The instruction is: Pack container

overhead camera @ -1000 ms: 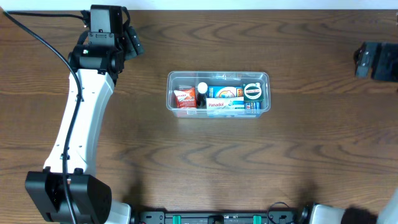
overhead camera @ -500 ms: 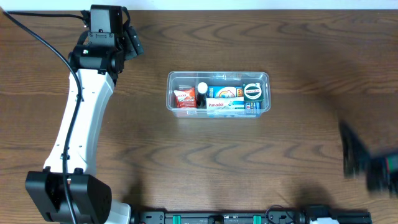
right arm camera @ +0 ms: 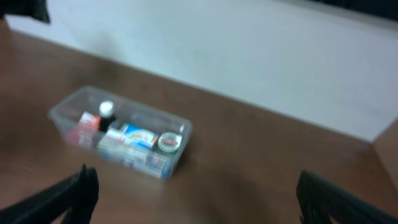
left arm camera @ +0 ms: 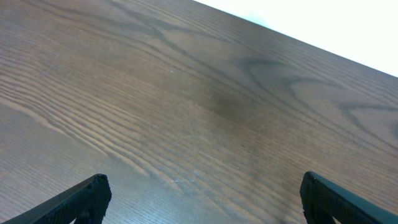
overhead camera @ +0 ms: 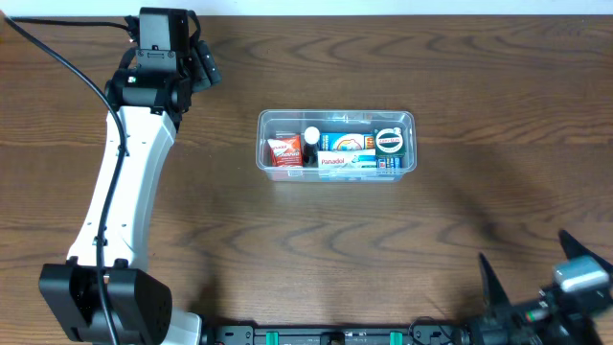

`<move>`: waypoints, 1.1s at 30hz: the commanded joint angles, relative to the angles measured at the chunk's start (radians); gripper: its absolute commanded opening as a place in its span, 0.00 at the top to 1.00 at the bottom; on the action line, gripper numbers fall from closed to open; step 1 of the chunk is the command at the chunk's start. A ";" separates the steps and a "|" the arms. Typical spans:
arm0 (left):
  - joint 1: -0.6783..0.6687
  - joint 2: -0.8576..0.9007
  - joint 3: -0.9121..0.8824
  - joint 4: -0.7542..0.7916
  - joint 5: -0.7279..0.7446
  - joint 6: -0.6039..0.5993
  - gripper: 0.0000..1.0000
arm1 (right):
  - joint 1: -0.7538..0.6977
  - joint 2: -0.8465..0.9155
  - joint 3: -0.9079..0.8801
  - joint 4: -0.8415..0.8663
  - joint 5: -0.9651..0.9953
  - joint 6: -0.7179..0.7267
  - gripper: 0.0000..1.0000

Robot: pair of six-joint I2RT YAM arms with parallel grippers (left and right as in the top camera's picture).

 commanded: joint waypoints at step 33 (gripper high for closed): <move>0.002 0.000 0.005 0.000 -0.012 -0.002 0.02 | 0.006 -0.257 -1.007 1.062 -0.013 0.045 0.01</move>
